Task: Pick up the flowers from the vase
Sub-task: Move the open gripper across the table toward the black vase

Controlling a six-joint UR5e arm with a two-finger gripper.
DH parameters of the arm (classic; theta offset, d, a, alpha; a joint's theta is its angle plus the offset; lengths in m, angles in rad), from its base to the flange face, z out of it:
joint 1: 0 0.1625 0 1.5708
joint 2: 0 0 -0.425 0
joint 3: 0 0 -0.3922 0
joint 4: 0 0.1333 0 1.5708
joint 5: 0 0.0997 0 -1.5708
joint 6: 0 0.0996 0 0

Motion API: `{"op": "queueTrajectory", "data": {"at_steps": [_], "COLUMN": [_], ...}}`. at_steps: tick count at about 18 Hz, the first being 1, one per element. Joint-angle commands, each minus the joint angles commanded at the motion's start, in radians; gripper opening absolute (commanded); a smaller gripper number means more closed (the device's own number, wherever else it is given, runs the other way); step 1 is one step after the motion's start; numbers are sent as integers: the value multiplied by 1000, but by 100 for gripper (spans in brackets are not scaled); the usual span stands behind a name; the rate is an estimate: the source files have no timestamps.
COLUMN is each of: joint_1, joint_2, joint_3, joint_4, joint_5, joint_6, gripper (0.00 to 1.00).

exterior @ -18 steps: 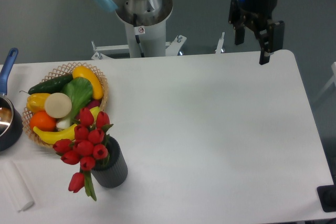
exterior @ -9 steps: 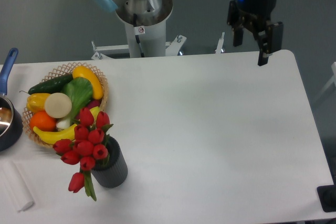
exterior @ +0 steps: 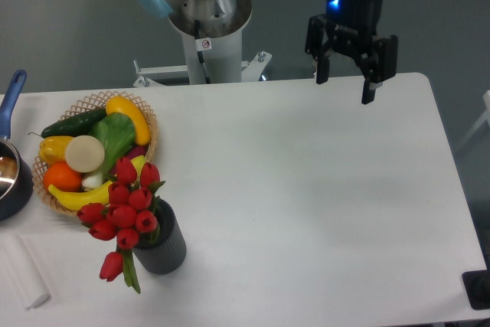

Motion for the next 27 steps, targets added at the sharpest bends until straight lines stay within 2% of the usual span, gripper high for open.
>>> {"op": "queueTrajectory", "data": {"at_steps": [4, 9, 14, 16, 19, 21, 25, 27], "joint_1": [-41, -104, -141, -144, -172, -199, -207, -224], "joint_2": [3, -8, -29, -49, -92, -112, -110, -121], "joint_3": [-57, -100, -152, -169, -175, -176, -209, -212], "joint_4": [3, 2, 3, 3, 11, 53, 90, 150], "joint_5": [-90, -164, -267, -333, -353, -361, -385, -413], "joint_6": [-167, -262, -312, -310, -301, -307, -304, -307], "gripper": [100, 100, 100, 100, 100, 100, 100, 100]}}
